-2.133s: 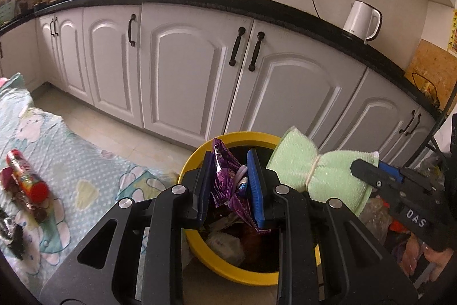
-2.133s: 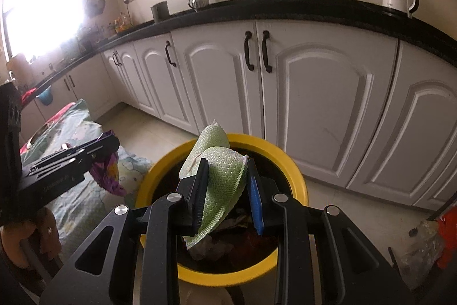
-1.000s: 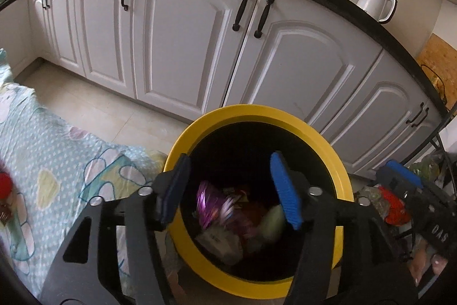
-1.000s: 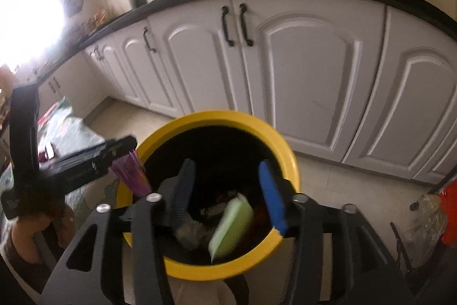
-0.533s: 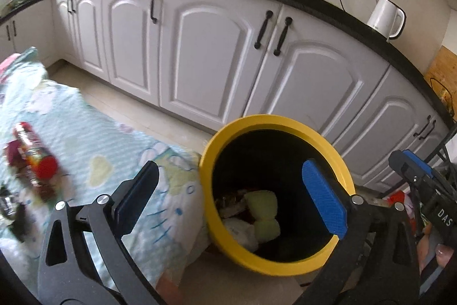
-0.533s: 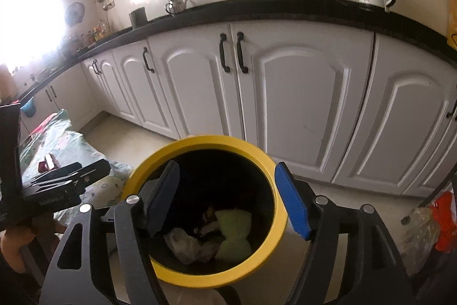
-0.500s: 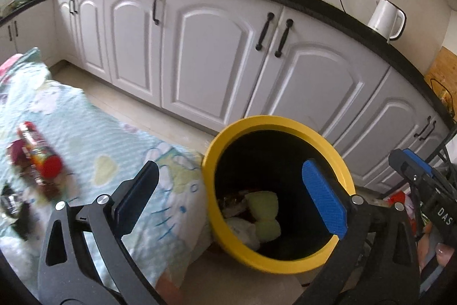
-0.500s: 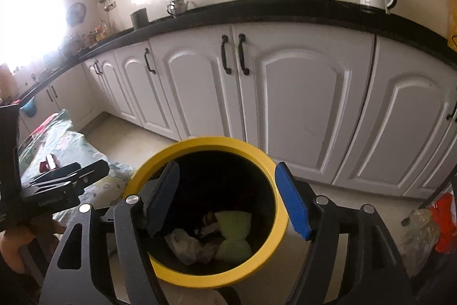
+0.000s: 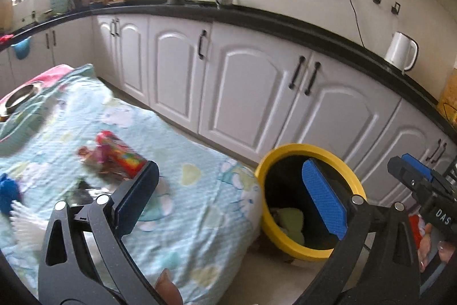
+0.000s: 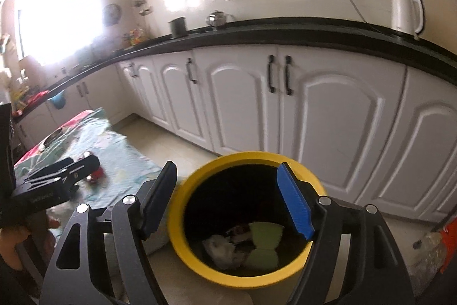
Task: Collect trash
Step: 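Move both open grippers back from the bin toward the bed, then grasp the white plastic fan with the left gripper while the right grasps the red candy tube, then carry both items over the yellow bin and open both grippers to drop them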
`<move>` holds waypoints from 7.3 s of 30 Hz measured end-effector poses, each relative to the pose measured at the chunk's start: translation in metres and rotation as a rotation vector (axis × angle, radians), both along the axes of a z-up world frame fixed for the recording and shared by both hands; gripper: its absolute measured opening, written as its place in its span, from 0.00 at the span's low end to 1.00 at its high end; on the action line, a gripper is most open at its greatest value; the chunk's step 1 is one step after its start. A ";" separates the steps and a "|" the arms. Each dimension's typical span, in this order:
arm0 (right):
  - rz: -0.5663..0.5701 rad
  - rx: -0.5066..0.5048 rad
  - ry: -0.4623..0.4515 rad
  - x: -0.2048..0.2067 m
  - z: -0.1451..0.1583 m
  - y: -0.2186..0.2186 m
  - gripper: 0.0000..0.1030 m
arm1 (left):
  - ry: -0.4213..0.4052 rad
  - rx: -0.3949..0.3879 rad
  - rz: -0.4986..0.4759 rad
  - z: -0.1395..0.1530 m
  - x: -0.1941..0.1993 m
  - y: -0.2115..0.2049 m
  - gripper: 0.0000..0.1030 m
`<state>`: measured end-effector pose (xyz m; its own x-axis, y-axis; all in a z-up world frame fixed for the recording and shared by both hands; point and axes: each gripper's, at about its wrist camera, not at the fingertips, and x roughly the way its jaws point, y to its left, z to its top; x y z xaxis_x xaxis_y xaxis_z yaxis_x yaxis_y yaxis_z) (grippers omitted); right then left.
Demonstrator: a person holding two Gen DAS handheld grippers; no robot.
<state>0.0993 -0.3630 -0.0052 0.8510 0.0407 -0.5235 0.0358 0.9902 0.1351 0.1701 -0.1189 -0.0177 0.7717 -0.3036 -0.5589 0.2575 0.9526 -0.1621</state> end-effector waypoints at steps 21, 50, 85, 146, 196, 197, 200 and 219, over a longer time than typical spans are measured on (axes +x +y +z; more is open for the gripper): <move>0.261 -0.039 -0.008 0.015 0.014 0.089 0.68 | -0.061 -0.006 0.179 0.015 -0.025 0.093 0.90; 0.541 -0.074 0.141 0.118 -0.011 0.204 0.55 | 0.060 -0.004 0.383 -0.023 -0.028 0.197 0.90; 0.658 -0.055 0.384 0.212 -0.087 0.267 0.35 | 0.240 -0.094 0.378 -0.077 -0.019 0.223 0.51; 0.397 0.125 0.148 0.053 -0.006 0.074 0.31 | -0.027 0.079 0.038 0.013 -0.033 0.068 0.07; 0.039 0.166 0.172 0.004 -0.041 -0.060 0.31 | -0.020 0.165 -0.190 -0.017 0.016 -0.102 0.08; 0.036 0.165 0.177 0.005 -0.043 -0.061 0.31 | -0.016 0.167 -0.192 -0.019 0.017 -0.103 0.08; 0.023 0.164 0.202 0.006 -0.050 -0.064 0.31 | -0.005 0.182 -0.197 -0.026 0.020 -0.110 0.08; -0.022 0.133 0.304 0.017 -0.083 -0.066 0.31 | 0.082 0.254 -0.240 -0.069 0.034 -0.137 0.08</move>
<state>0.1159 -0.4286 -0.0882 0.6583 0.1088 -0.7449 0.1157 0.9631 0.2430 0.2038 -0.2564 -0.0866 0.6445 -0.3142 -0.6970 0.4747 0.8791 0.0426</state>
